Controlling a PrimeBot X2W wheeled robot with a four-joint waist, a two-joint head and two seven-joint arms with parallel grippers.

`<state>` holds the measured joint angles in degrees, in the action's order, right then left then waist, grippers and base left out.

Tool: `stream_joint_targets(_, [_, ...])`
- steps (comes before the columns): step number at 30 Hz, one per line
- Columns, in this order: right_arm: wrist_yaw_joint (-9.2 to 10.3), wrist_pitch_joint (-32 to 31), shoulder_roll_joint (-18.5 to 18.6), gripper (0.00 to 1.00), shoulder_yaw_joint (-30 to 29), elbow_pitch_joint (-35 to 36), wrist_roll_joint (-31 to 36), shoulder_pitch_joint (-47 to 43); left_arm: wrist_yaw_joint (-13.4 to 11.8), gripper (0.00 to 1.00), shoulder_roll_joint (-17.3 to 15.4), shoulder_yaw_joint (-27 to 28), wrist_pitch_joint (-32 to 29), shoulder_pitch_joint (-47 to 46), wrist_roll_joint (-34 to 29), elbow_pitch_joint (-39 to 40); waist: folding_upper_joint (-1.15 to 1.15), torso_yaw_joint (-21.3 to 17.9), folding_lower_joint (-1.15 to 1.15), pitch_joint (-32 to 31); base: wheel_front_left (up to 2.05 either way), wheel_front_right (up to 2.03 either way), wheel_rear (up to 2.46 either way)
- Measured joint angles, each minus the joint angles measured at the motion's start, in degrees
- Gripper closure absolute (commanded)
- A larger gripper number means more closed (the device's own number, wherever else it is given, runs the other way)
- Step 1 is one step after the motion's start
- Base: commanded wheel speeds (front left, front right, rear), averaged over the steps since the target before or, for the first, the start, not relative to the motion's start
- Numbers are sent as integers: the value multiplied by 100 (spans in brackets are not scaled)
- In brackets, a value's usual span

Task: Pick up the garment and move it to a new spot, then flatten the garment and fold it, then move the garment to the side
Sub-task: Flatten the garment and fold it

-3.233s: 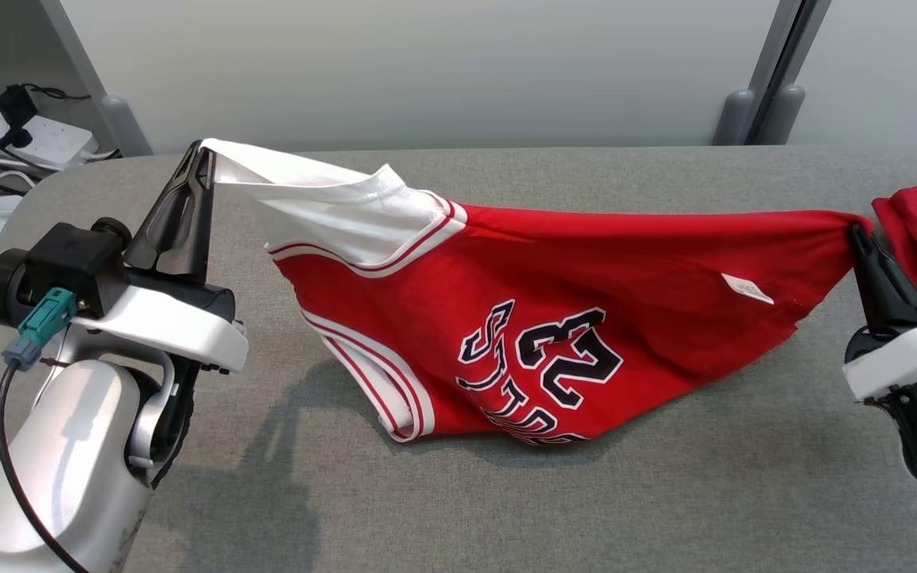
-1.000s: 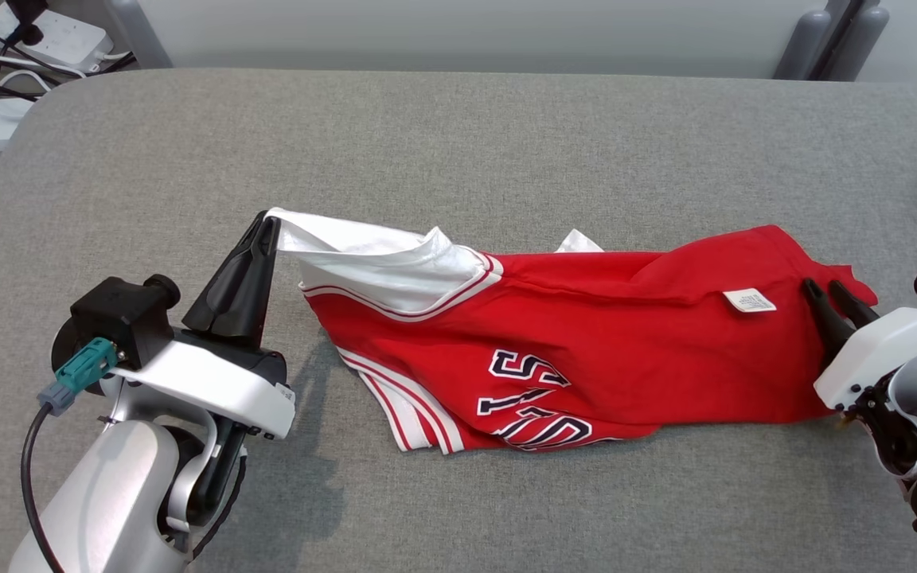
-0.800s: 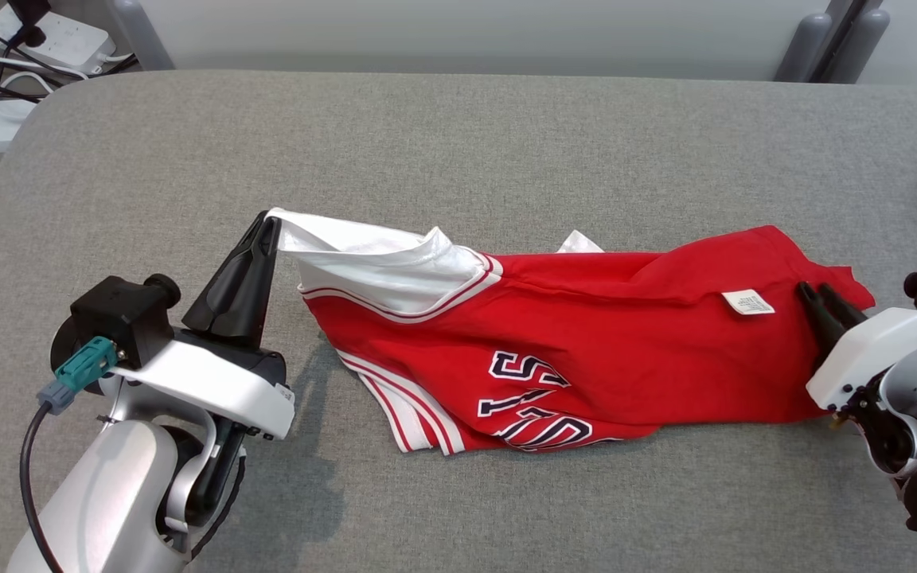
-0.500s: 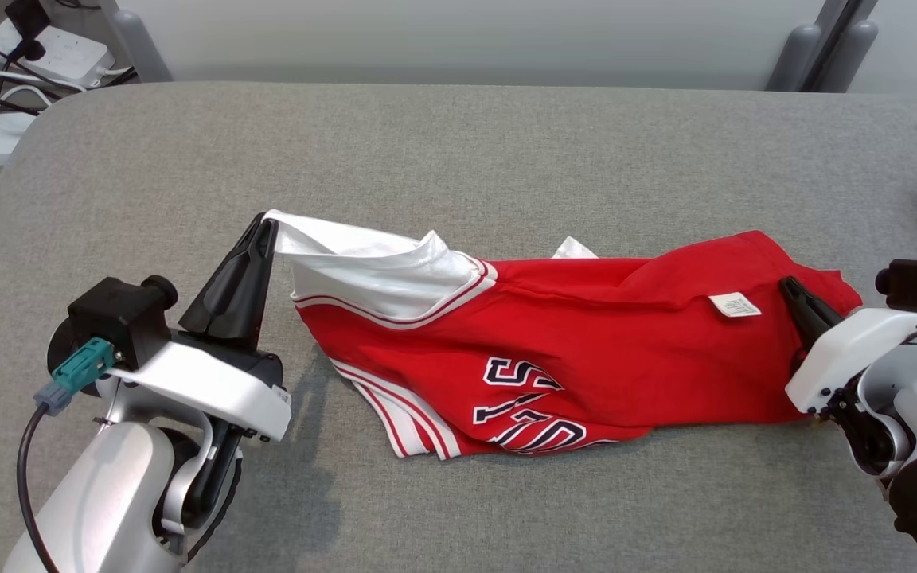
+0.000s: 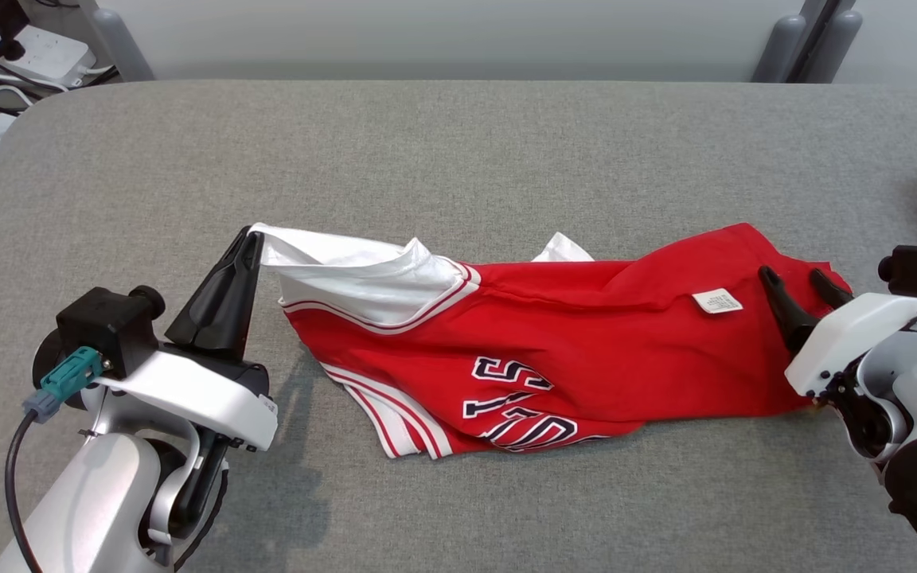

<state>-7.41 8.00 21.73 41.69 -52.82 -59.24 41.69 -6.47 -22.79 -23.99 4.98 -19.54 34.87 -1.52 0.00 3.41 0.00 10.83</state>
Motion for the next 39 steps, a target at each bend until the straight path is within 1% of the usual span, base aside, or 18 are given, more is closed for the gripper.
stream_joint_targets(3, [0, -51, -41, 0, 58, -129, -104, 100, 0, 100, -20, -2, -1, -1, 0, 24, 0, 31, 0, 36, 0, 0, 0])
stream_joint_targets(4, [0, -60, -59, 3, 94, -170, -137, 130, -1, 100, -21, -2, -4, -1, 0, 29, 0, 44, 0, 44, 0, 0, 0])
stream_joint_targets(5, [0, -77, -75, 9, 127, -205, -160, 153, -16, 100, -22, -8, -25, -1, 0, 34, 0, 57, 0, 50, 0, 0, 0])
stream_joint_targets(6, [0, -101, -92, 13, 149, -237, -187, 167, -18, 100, -22, -13, -25, -1, 0, 41, 0, 71, 0, 54, 0, 0, 0])
stream_joint_targets(8, [0, -101, -137, 16, 185, -334, -231, 197, -18, 100, -22, -26, -27, -4, -1, 59, 0, 98, 0, 62, 0, 0, 0])
stream_joint_targets(9, [0, -108, -147, 26, 211, -372, -249, 221, -19, 100, -22, -31, -45, -4, -1, 66, 0, 109, 0, 66, 0, 0, 0])
stream_joint_targets(10, [0, -144, -148, 27, 242, -393, -283, 248, -20, 100, -23, -36, -51, -5, -3, 69, 0, 119, 0, 67, 0, 0, 0])
stream_joint_targets(11, [0, -153, -147, 30, 275, -406, -285, 264, -23, 100, -24, -41, -51, -5, -5, 77, 0, 124, 0, 70, 0, 0, 0])
stream_joint_targets(12, [0, -154, -148, 40, 298, -424, -299, 272, -23, 100, -24, -44, -51, -6, -7, 85, 0, 129, 0, 75, 0, 0, 0])
stream_joint_targets(14, [0, -169, -149, 54, 347, -482, -366, 281, -24, 100, -24, -54, -51, -7, -7, 91, 0, 140, 0, 83, 0, 0, 0])
stream_joint_targets(15, [0, -169, -148, 74, 365, -505, -399, 288, -25, 100, -25, -56, -51, -7, -7, 93, 0, 143, 0, 86, 0, 0, 0])
stream_joint_targets(16, [0, -169, -147, 100, 390, -516, -420, 299, -25, 100, -26, -57, -51, -7, -7, 99, 0, 144, 0, 90, 0, 0, 0])
stream_joint_targets(23, [0, -120, -112, 100, 688, -486, -486, 359, -67, 100, -31, -55, -41, -7, -5, 103, 0, 115, 0, 72, 0, 0, 0])
stream_joint_targets(27, [0, 229, 34, 100, 722, -246, -498, 405, -67, 100, -45, -16, -16, -6, 16, 97, 0, 49, 0, 11, 0, 0, 0])
stream_joint_targets(30, [0, 456, 234, 100, 658, 112, -588, 519, -58, 100, -108, 38, 14, -6, 102, 71, 0, -23, 0, -87, 0, 0, 0])
stream_joint_targets(32, [0, 549, 436, 100, 578, 419, -589, 577, -56, 100, -177, 91, 29, -7, 108, 65, 0, -71, 0, -171, 0, 0, 0])
stream_joint_targets(37, [0, 616, 957, 100, 200, 1165, -542, 605, 53, 100, -230, 157, 33, -107, 243, 47, 0, -209, 0, -418, 0, 0, 0])
stream_joint_targets(39, [-1, 617, 1103, 100, -37, 1511, -534, 598, 152, 100, -231, 204, 8, -140, 387, 51, 0, -266, 0, -526, 0, 0, 0])
